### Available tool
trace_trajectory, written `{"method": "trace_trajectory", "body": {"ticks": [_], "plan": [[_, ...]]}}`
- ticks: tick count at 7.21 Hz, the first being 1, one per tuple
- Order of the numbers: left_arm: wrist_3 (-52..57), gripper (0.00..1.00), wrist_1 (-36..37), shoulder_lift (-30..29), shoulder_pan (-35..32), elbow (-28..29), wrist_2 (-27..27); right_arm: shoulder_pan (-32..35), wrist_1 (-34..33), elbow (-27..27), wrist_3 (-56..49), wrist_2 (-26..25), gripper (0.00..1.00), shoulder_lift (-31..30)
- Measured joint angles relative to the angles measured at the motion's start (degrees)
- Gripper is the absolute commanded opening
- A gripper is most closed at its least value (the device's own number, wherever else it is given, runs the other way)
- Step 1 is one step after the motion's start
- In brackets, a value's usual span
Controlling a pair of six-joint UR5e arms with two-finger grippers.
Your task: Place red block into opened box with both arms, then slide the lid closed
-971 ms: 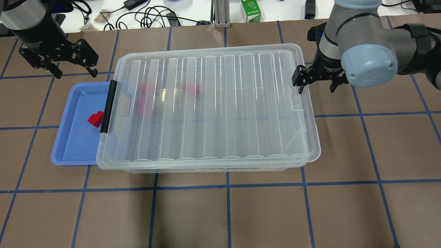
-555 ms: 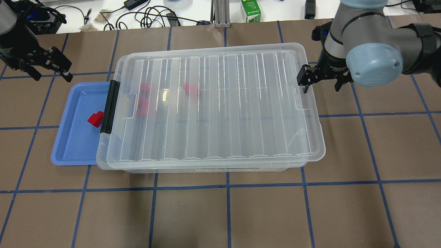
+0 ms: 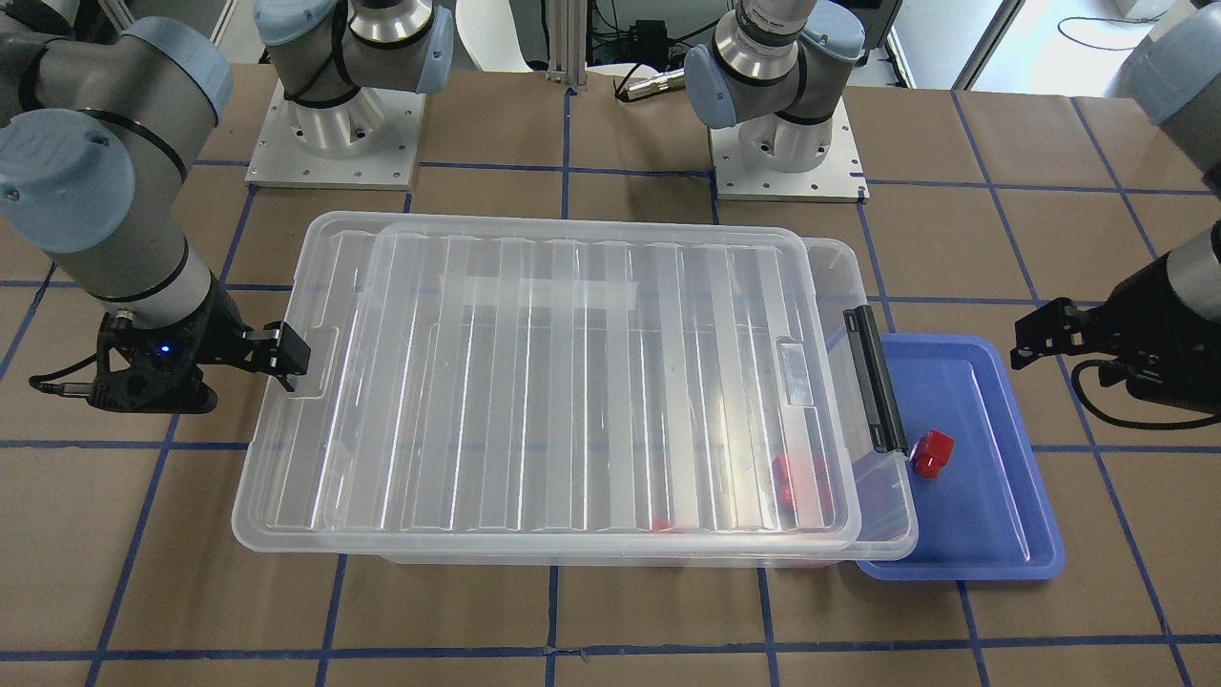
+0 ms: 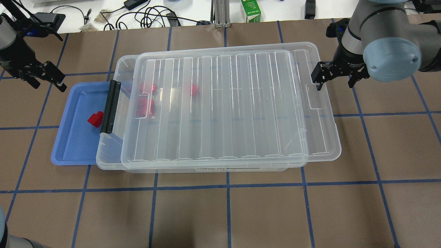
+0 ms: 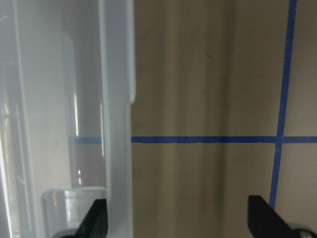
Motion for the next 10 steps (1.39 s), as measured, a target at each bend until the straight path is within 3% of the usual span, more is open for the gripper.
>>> {"method": "trace_trajectory", "body": {"ticks": [5, 10], "plan": [[0.66, 1.0, 14.73, -6.58, -1.4, -8.71, 2.25, -5.82, 0.66, -0.44, -8.31, -1.97, 1.0, -0.26], [3.16, 1.0, 18.94, -9.83, -2.2, -12.64, 2.2, -10.76, 0.2, -0.41, -15.26, -2.82, 1.0, -0.59]]}}
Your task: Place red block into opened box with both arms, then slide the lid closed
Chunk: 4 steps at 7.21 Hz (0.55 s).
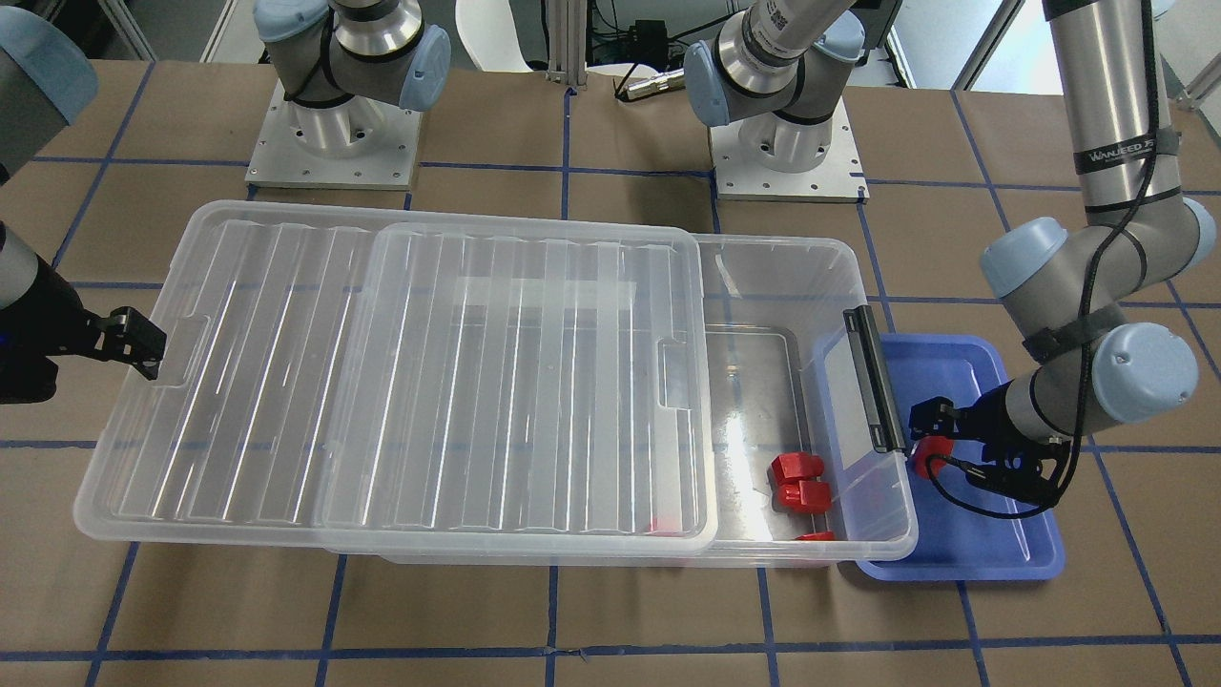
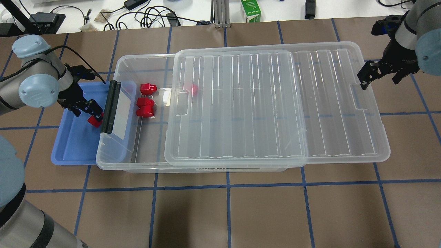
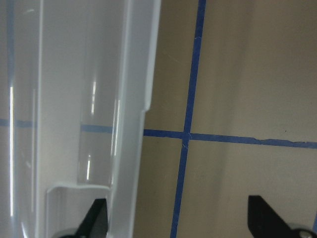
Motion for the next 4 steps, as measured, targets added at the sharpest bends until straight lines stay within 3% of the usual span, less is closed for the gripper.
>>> {"method": "trace_trajectory", "body": {"ticks": [1, 2, 4], "plan": [[0.54, 0.98, 0.38, -0.49, -0.01, -0.1, -0.01, -0.6, -0.05, -0.04, -0.81, -0.83, 1.0, -0.04], [0.79, 0.79, 0.63, -0.91, -0.01, -0.11, -0.01, -1.24, -0.09, -0.07, -1.95, -1.22, 1.0, -0.05], [0.95, 0.23, 1.16, -1.52, -0.01, -0.08, -0.05, -2.4, -0.12, -0.03, -3.76, -1.3, 1.0, -0.06]]}}
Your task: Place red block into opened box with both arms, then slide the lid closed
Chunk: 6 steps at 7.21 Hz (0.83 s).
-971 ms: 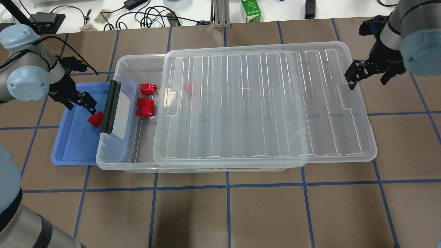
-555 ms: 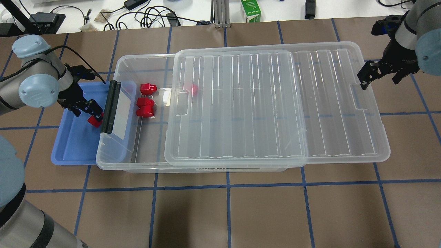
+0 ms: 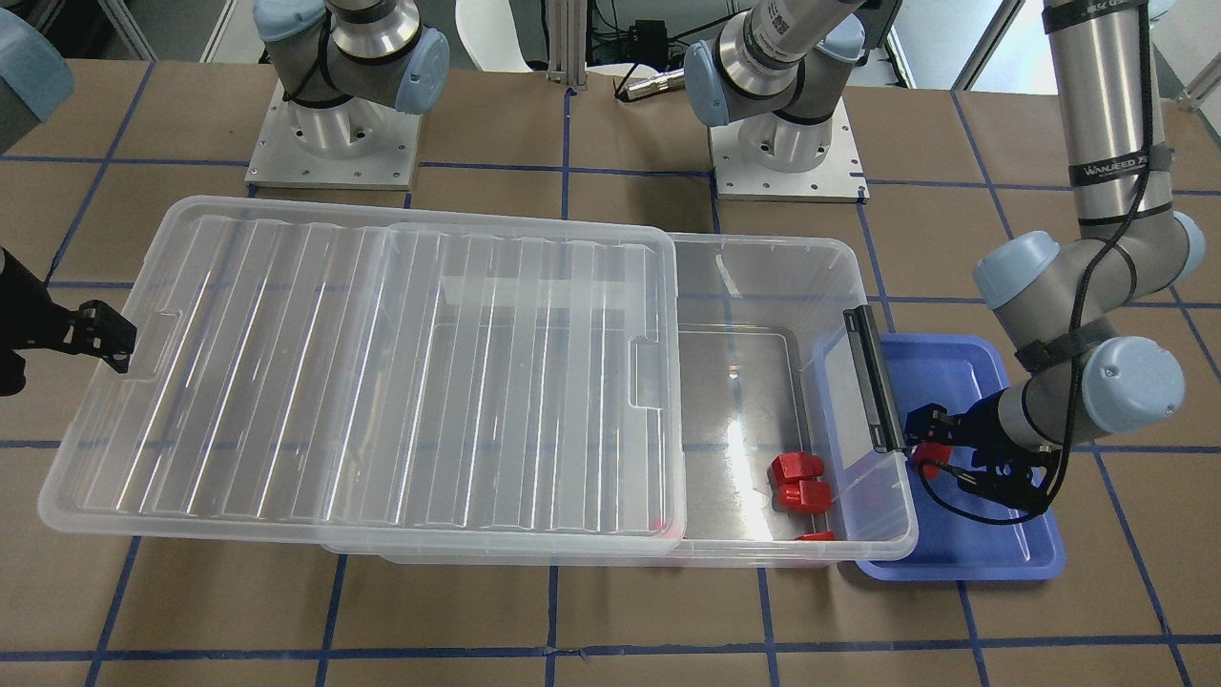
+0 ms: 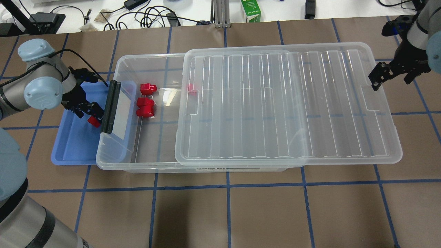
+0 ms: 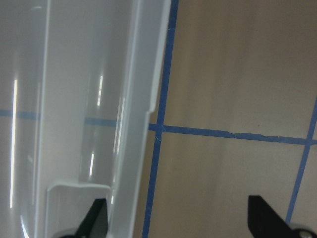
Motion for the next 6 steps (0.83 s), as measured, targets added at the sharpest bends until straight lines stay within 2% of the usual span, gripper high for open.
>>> {"method": "trace_trajectory", "body": {"ticks": [1, 4, 6], "plan": [[0.09, 0.02, 0.13, -0.16, 0.0, 0.04, -0.03, -0.65, 0.0, 0.03, -0.64, 0.14, 1.0, 0.0], [-0.1, 0.0, 0.05, -0.11, -0.18, 0.65, -0.32, -1.3, 0.0, 0.04, -1.34, 0.06, 1.0, 0.0], [-0.68, 0.0, -1.93, 2.13, -0.67, 2.86, -1.56, -1.52, 0.0, 0.04, -1.57, -0.07, 1.0, 0.0]]}}
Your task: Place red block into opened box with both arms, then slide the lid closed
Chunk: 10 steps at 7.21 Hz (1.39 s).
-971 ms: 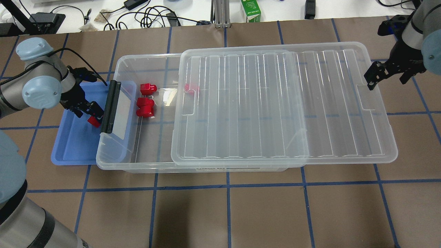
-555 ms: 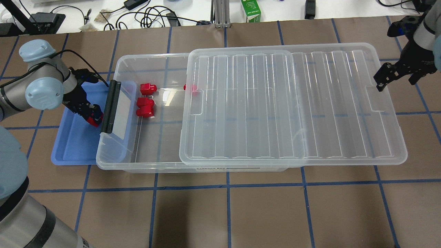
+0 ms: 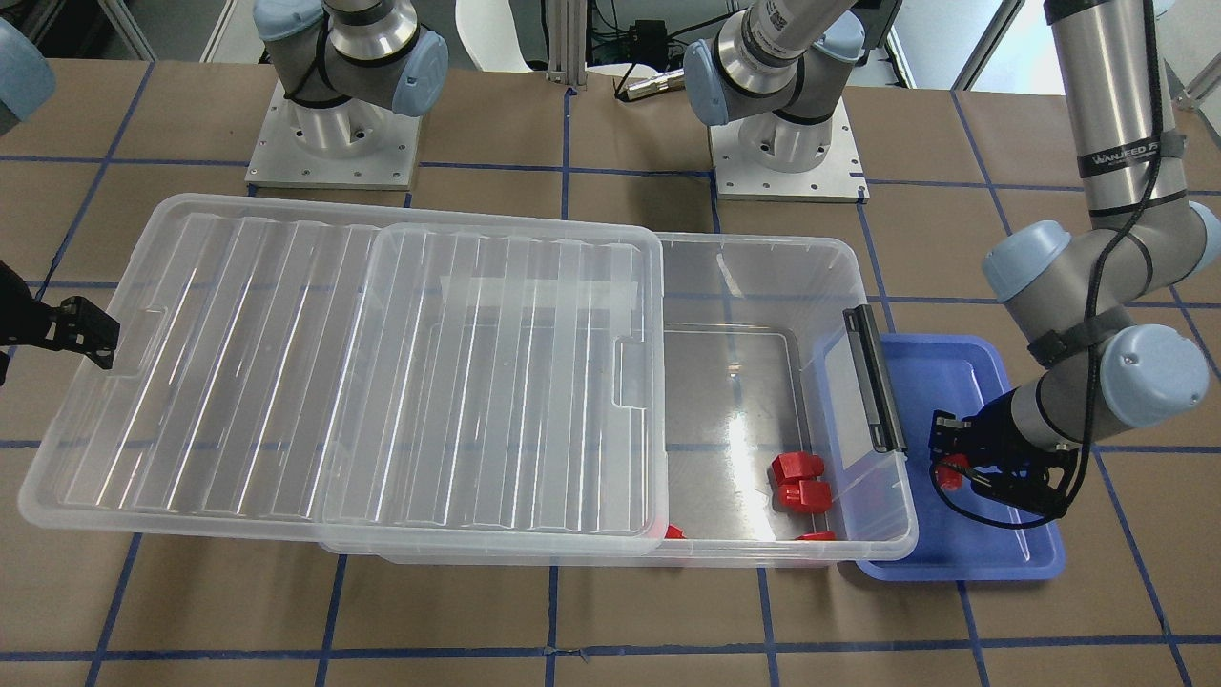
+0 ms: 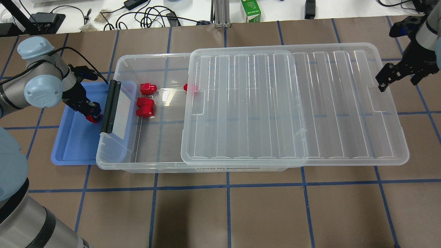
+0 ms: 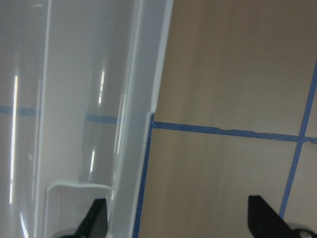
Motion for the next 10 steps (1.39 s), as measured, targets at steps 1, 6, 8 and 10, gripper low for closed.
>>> {"method": "trace_trajectory", "body": {"ticks": [1, 6, 8, 10], "plan": [[-0.85, 0.0, -3.29, 1.58, -0.35, 2.59, -0.32, -0.27, 0.0, 0.03, -0.24, -0.01, 1.0, 0.0], [-18.63, 0.0, -26.15, 11.61, -7.91, 16.86, -0.64, -0.68, 0.06, -0.62, -0.13, 0.27, 1.0, -0.22], [-29.89, 0.0, -27.51, 12.66, -14.25, 16.21, -0.93, -0.66, 0.89, -2.61, 0.18, 0.21, 1.0, -0.81], [-34.28, 0.0, -26.02, 12.18, -18.34, 13.22, -1.83, -0.57, 4.45, -5.12, 0.47, 0.39, 1.0, -3.1]]}}
